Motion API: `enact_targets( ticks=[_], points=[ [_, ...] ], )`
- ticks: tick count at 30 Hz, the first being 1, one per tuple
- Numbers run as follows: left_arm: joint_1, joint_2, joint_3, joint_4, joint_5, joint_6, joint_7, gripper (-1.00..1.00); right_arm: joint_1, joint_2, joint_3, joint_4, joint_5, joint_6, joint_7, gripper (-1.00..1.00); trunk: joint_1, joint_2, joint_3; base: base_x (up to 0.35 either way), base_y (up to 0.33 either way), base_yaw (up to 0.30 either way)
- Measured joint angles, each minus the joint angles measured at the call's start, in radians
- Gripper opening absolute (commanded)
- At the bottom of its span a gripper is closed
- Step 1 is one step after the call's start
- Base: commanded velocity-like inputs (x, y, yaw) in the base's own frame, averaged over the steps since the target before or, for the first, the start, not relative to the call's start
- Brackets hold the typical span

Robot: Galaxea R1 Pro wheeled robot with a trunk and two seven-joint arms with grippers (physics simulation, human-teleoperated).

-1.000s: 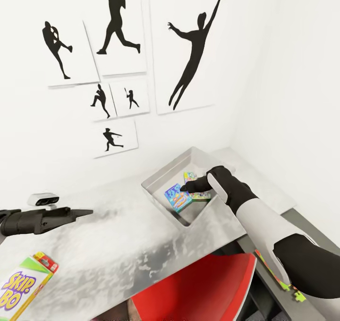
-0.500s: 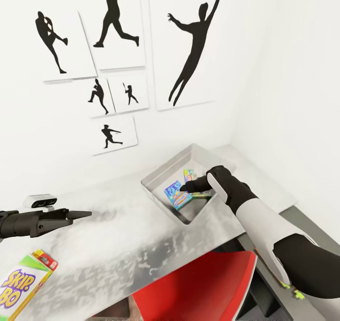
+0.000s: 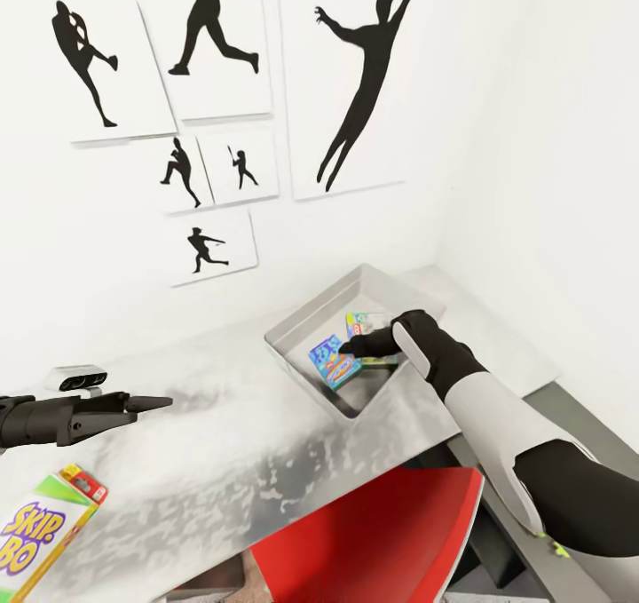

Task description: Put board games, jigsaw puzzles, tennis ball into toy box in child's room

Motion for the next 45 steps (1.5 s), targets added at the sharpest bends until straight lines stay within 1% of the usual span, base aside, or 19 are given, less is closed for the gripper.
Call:
enact_targets(
  ticks=[7,26,35,37,45],
  points=[
    [0.0,0.0,0.0,0.0,-0.001,0.0,0.0,1.0,0.0,0.0,-0.007,0.0,0.002,-0.027,0.002,1.0,0.0,0.0,-0.011,0.0,0.0,0.0],
    [0.0,-0.001,0.0,0.0,-0.001,0.0,0.0,1.0,0.0,0.0,-0.008,0.0,0.004,-0.025,0.001,1.0,0.0,0.0,-0.042,0.0,0.0,0.0],
    [0.0,0.0,0.0,0.0,-0.001,0.0,0.0,1.0,0.0,0.001,-0.008,0.0,0.0,-0.019,0.001,1.0,0.0,0.0,-0.046,0.0,0.0,0.0],
    [0.0,0.0,0.0,0.0,-0.001,-0.001,0.0,1.0,0.0,0.002,-0.008,0.0,0.0,-0.019,0.001,1.0,0.0,0.0,-0.047,0.0,0.0,0.0],
    [0.0,-0.001,0.0,0.0,-0.001,-0.001,0.0,1.0,0.0,0.026,-0.007,0.0,0.003,-0.016,0.001,1.0,0.0,0.0,-0.047,0.0,0.0,0.0]
  ],
)
